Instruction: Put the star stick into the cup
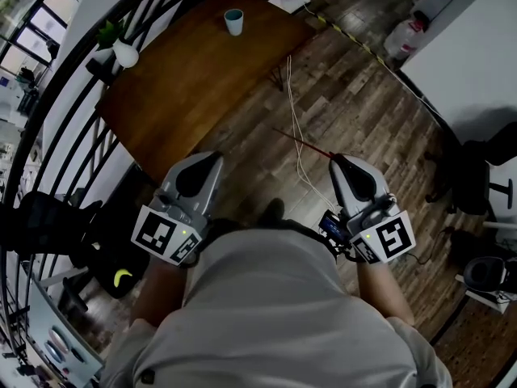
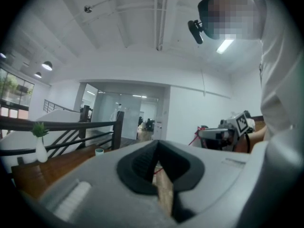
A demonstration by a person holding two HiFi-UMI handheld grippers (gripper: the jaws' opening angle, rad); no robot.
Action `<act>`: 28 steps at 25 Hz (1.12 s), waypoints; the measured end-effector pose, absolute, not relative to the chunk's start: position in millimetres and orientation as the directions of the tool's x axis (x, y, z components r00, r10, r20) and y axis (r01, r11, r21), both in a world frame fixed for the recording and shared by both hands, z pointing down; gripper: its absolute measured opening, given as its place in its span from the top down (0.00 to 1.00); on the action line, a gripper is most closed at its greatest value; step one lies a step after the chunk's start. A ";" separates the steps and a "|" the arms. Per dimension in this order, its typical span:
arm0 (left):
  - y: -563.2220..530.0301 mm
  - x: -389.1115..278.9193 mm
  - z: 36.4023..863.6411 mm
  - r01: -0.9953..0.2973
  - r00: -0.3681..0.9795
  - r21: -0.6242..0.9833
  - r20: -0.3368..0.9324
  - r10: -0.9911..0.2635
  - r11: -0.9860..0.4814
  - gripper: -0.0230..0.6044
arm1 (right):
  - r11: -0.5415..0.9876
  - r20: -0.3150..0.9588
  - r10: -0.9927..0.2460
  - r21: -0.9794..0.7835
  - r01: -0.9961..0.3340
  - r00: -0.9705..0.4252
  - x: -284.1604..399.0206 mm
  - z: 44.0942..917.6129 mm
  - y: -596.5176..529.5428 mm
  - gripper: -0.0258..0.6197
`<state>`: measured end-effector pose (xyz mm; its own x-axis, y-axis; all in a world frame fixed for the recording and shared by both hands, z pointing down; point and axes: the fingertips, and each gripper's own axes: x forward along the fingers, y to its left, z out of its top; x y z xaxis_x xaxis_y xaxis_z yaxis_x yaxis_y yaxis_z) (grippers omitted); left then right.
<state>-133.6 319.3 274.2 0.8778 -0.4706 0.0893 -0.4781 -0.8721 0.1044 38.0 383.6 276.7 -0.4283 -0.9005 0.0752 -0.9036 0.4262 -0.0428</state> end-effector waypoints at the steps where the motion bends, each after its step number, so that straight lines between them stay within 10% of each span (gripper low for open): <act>1: 315.8 -123.3 271.7 -0.479 0.877 0.103 0.086 -0.472 -0.872 0.96 | 0.430 0.073 -0.899 -0.047 -0.901 -0.433 46.8 275.9 380.4 0.92; 28: 200.6 -50.3 291.0 -0.425 0.905 0.138 0.089 -0.417 -0.894 0.96 | 0.415 0.050 -0.906 -0.079 -0.906 -0.419 100.0 273.0 270.4 0.92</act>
